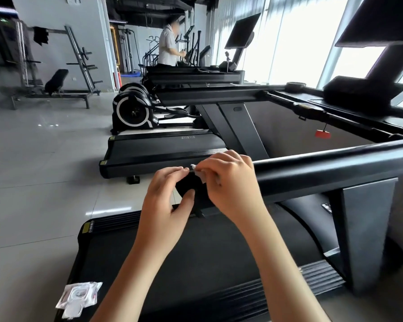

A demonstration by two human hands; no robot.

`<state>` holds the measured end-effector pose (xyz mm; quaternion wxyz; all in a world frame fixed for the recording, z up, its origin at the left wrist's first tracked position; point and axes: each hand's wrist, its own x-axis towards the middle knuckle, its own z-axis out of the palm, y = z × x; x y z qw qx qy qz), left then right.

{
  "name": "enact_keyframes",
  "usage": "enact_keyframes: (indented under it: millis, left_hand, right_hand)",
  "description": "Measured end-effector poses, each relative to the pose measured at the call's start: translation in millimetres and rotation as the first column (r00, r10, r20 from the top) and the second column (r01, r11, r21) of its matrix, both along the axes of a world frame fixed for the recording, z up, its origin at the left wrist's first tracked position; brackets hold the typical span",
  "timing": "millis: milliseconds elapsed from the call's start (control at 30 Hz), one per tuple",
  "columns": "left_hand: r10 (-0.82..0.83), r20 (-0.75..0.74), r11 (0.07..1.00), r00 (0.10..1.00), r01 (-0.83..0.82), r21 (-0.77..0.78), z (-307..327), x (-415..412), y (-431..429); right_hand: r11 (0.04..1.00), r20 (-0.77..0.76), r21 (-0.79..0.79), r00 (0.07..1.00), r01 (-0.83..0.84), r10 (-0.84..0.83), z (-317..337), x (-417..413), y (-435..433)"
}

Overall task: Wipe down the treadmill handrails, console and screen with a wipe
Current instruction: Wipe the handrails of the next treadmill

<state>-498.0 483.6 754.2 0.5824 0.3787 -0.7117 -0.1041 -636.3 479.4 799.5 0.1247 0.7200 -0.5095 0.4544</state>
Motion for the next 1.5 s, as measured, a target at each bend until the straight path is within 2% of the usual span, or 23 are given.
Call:
enact_keyframes:
  millis: [67, 200, 367, 533, 733, 900, 1100, 1267, 1367, 1433, 1500]
  left_hand:
    - [-0.001, -0.001, 1.0, 1.0, 0.001, 0.0, 0, 1, -1]
    - [-0.007, -0.02, 1.0, 1.0, 0.008, 0.015, -1, 1, -1]
    - [-0.02, -0.033, 1.0, 0.999, 0.019, -0.007, -3, 2, -4]
    - [-0.064, -0.072, 0.998, 0.995, 0.064, -0.002, -4, 4, -6]
    - [-0.065, -0.002, 0.998, 0.998, 0.065, -0.004, -2, 8, -7]
    - [-0.081, 0.075, 0.997, 0.994, 0.082, -0.015, -2, 15, -12]
    - [-0.115, 0.104, 0.993, 0.988, 0.119, -0.028, -1, 19, -15]
    - [-0.12, 0.041, 0.993, 0.992, 0.12, 0.017, 0, 20, -12]
    - [-0.11, -0.017, 0.991, 0.994, 0.111, 0.078, -1, 19, -9]
    - [-0.135, -0.142, 0.965, 0.981, 0.162, 0.204, 0, 18, -6]
    - [-0.173, -0.296, 0.904, 0.939, 0.271, 0.33, 1, 17, -4]
  right_hand:
    - [0.995, 0.049, -0.087, 0.998, 0.038, -0.034, -7, -11, 1]
    - [0.945, 0.185, -0.157, 0.949, 0.286, -0.257, -21, -15, 7]
    - [0.935, 0.164, -0.238, 0.96, 0.264, -0.229, -47, 3, 29]
    - [0.869, 0.425, -0.253, 0.855, 0.426, -0.296, -52, -10, 27]
    - [0.924, 0.488, -0.187, 0.848, 0.334, -0.208, -86, 24, 34]
    - [0.883, 0.621, -0.167, 0.742, 0.438, -0.251, -93, 22, 29]
    - [0.917, 0.563, -0.223, 0.812, 0.33, -0.155, -91, 56, 31]
    - [0.868, 0.655, -0.247, 0.734, 0.431, -0.178, -78, 37, 23]
    - [0.893, 0.516, -0.286, 0.841, 0.348, -0.163, -82, 52, 26]
    - [0.915, 0.389, -0.3, 0.91, 0.27, -0.141, -74, 51, 26]
    - [0.929, 0.311, -0.282, 0.939, 0.241, -0.149, -55, 41, 19]
